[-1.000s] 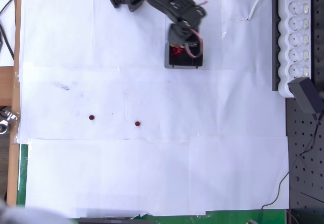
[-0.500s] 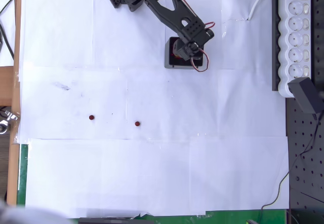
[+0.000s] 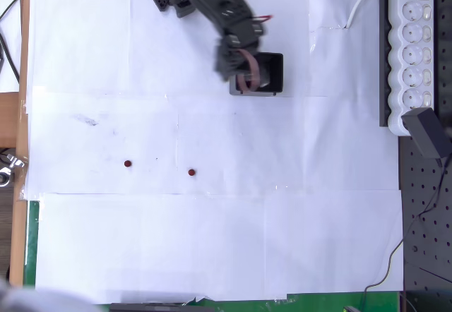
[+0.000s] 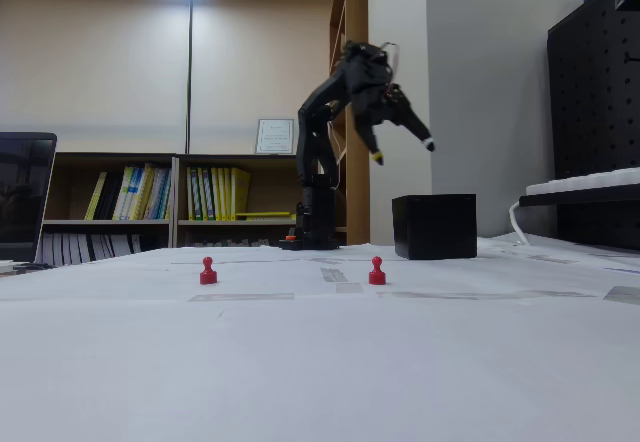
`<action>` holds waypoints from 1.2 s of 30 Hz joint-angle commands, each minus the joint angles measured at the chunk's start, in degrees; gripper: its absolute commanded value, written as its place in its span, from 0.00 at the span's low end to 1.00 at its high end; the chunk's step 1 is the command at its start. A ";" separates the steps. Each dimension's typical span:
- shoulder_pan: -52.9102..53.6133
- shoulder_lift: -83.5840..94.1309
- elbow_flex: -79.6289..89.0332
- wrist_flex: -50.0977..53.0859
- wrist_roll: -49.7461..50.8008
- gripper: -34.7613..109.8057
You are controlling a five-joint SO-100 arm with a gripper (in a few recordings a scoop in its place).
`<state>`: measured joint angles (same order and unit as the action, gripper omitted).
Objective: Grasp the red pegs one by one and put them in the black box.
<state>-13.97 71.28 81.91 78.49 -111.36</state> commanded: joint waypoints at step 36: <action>7.21 51.06 -5.71 -101.69 27.77 0.47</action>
<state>-5.36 120.15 73.21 -21.01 -84.20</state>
